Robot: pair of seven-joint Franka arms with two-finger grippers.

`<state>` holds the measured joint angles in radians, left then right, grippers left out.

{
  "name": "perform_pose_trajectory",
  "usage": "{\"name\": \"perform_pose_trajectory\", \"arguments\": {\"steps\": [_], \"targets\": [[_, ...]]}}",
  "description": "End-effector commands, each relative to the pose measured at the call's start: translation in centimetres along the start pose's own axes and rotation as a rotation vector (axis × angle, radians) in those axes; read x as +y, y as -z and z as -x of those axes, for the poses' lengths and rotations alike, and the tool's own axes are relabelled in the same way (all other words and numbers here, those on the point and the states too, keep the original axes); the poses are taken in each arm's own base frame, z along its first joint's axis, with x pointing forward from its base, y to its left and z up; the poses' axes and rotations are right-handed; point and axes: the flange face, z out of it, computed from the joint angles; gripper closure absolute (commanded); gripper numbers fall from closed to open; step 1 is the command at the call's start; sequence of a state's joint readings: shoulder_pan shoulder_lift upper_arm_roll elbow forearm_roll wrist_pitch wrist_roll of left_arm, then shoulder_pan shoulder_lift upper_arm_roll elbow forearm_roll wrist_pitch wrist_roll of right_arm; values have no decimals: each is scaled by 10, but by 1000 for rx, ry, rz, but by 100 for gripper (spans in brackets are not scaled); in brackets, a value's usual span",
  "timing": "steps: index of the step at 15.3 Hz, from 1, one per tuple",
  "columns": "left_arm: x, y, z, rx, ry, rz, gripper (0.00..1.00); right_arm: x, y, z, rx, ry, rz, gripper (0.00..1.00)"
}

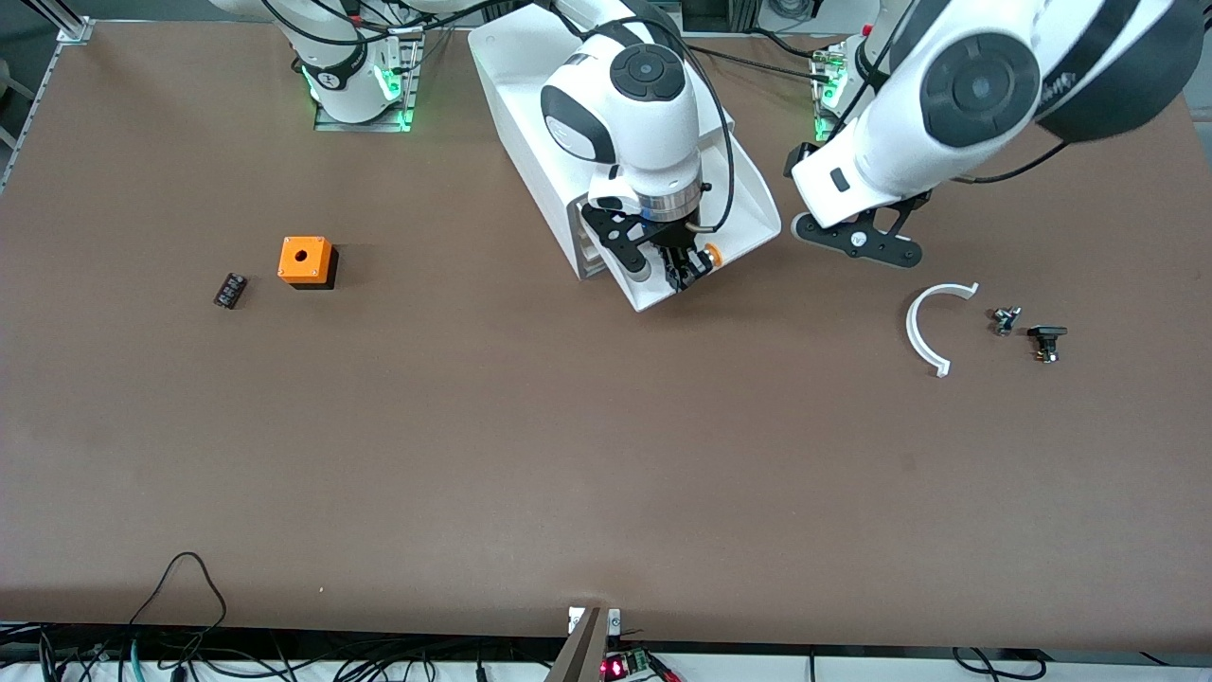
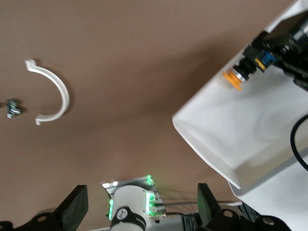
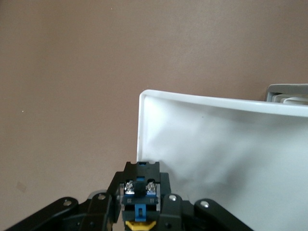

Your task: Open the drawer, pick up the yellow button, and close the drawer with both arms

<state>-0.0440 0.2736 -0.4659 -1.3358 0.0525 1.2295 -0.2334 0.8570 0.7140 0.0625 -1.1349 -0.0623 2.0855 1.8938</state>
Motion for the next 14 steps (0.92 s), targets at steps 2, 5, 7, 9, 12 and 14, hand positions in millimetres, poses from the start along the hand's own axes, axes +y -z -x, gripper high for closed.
{"name": "perform_pose_trajectory", "arguments": {"steps": [2, 5, 7, 9, 12, 14], "targets": [[-35, 17, -31, 74, 61, 25, 0, -4, 31, -10, 32, 15, 2, 100], [-39, 16, -32, 73, 71, 23, 0, -14, 57, -41, 41, 88, 38, 100], [-37, 16, -32, 74, 71, 25, 0, -20, 63, -71, 35, 125, 44, 100], [-37, 19, -36, 115, 74, 34, 0, -27, 87, -105, -6, 170, 19, 100], [-27, 21, -40, 158, 236, 58, 0, -32, 93, -167, -59, 243, 23, 100], [-9, 16, -39, 201, 387, 75, 0, -32, 93, -202, -75, 318, 33, 100]]}}
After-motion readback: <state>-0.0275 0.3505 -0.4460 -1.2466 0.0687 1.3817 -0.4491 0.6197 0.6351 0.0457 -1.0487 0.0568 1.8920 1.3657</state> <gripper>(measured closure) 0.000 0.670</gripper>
